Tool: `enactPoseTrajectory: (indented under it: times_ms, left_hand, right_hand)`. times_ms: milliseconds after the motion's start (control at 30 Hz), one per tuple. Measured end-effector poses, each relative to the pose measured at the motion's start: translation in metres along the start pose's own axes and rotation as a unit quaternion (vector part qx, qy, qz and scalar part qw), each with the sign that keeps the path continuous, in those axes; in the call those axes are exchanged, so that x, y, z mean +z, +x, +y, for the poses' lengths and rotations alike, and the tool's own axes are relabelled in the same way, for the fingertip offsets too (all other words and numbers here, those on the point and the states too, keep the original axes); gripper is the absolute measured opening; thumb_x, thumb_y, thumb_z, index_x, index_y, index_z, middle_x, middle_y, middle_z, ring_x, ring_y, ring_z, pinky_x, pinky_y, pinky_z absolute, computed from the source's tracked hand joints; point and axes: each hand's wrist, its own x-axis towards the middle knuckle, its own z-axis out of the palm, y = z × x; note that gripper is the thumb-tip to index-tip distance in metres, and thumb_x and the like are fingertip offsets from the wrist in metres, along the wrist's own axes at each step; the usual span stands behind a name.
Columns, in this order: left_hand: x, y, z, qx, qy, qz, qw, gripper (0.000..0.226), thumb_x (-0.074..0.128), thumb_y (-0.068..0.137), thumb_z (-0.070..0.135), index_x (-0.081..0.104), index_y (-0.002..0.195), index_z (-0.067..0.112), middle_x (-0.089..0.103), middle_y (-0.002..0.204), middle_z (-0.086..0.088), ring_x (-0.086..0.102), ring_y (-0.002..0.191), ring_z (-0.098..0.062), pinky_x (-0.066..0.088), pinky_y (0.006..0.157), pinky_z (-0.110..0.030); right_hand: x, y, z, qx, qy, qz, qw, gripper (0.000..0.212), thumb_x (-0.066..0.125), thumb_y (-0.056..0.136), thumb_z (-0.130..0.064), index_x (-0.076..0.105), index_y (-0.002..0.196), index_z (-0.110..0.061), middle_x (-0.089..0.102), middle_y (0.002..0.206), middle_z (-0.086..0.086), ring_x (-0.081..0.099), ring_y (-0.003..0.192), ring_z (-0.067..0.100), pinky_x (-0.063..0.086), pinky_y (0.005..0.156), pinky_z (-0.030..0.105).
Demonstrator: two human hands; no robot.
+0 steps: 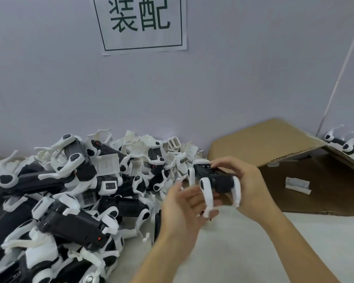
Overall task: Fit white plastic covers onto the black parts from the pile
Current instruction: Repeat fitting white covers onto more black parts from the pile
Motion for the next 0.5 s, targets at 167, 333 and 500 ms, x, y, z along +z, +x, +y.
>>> enactPoseTrajectory:
  times_ms: [167, 333, 500]
  left_hand:
    - [0.0, 0.011, 0.013, -0.037, 0.066, 0.025, 0.997, 0.053, 0.049, 0.099, 0.049, 0.066, 0.121, 0.004, 0.073, 0.111, -0.021, 0.069, 0.103, -0.039, 0.053, 0.089, -0.051]
    - [-0.001, 0.022, 0.007, 0.021, 0.02, 0.059, 0.998, 0.023, 0.052, 0.102, 0.019, 0.065, 0.116, 0.006, 0.074, 0.098, -0.021, 0.073, 0.087, -0.031, 0.059, 0.083, -0.047]
    - [-0.006, 0.028, 0.004, 0.106, 0.025, 0.072, 0.991, 0.023, 0.056, 0.1, 0.013, 0.064, 0.12, 0.005, 0.073, 0.111, -0.02, 0.071, 0.103, -0.033, 0.058, 0.09, -0.045]
  right_hand:
    - [0.011, 0.0, 0.0, -0.078, -0.151, -0.034, 0.985, 0.053, 0.074, 0.073, 0.003, 0.061, 0.106, -0.037, 0.064, 0.115, -0.021, 0.065, 0.106, 0.005, 0.059, 0.087, 0.028]
    - [0.019, -0.002, -0.004, -0.067, -0.14, -0.037, 0.987, 0.061, 0.037, 0.084, 0.003, 0.061, 0.125, -0.035, 0.056, 0.114, -0.046, 0.056, 0.11, -0.018, 0.045, 0.092, 0.004]
    - [0.03, -0.004, 0.0, 0.034, -0.072, -0.05, 0.996, 0.035, 0.048, 0.084, -0.015, 0.062, 0.109, -0.035, 0.069, 0.103, -0.009, 0.066, 0.097, 0.018, 0.056, 0.08, 0.034]
